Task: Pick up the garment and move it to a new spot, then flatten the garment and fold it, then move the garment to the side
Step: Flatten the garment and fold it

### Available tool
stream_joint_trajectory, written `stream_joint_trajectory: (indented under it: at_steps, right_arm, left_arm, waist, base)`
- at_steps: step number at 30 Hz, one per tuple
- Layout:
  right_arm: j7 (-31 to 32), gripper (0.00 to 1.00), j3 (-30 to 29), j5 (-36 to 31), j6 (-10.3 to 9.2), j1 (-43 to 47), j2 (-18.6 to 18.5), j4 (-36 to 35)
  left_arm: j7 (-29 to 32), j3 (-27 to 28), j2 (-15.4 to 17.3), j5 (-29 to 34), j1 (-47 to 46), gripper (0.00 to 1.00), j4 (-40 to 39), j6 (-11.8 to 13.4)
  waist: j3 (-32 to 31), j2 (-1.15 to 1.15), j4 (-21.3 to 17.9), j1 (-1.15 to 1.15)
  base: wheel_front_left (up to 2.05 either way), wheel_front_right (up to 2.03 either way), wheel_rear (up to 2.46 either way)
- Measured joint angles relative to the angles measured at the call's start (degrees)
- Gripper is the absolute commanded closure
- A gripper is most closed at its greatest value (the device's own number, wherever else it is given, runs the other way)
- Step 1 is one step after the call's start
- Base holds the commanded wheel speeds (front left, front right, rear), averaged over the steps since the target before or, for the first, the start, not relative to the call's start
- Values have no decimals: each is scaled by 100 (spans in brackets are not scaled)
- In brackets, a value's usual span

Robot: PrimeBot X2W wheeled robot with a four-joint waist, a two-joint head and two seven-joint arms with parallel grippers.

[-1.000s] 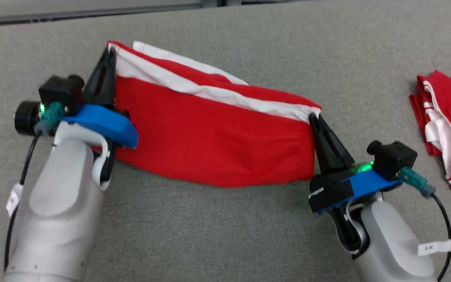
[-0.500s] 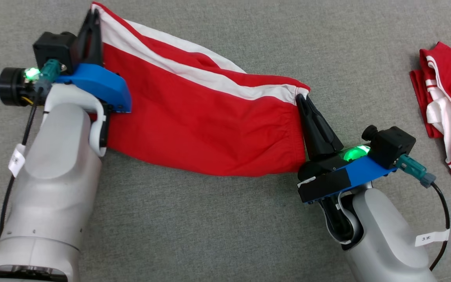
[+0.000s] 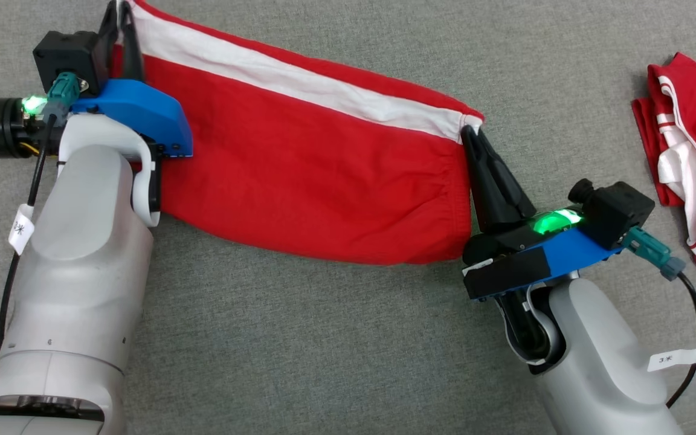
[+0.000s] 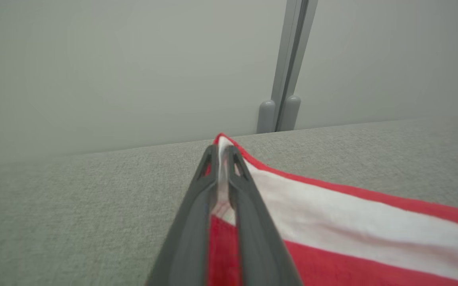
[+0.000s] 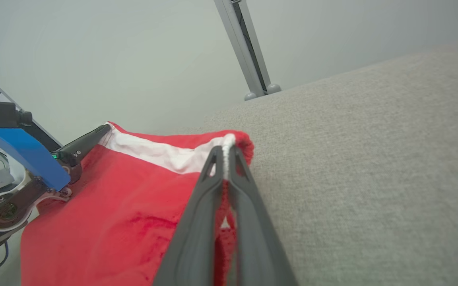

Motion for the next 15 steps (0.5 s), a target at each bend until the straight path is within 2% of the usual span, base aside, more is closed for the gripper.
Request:
stream_joint_trajectory:
  at_steps: [8, 15]
  right_arm:
    - [-1, 0, -353, -56, 0, 120, -5, -8]
    - [-1, 0, -667, -77, 0, 473, -8, 56]
  left_arm:
    - [0, 265, -111, -215, 286, 0, -30, -100]
    - [88, 220, -211, -334, 505, 0, 869, -297]
  waist:
    - [-168, 0, 87, 0]
    - [-454, -1, 128, -1]
  base:
    - [0, 0, 0]
    - [0, 0, 0]
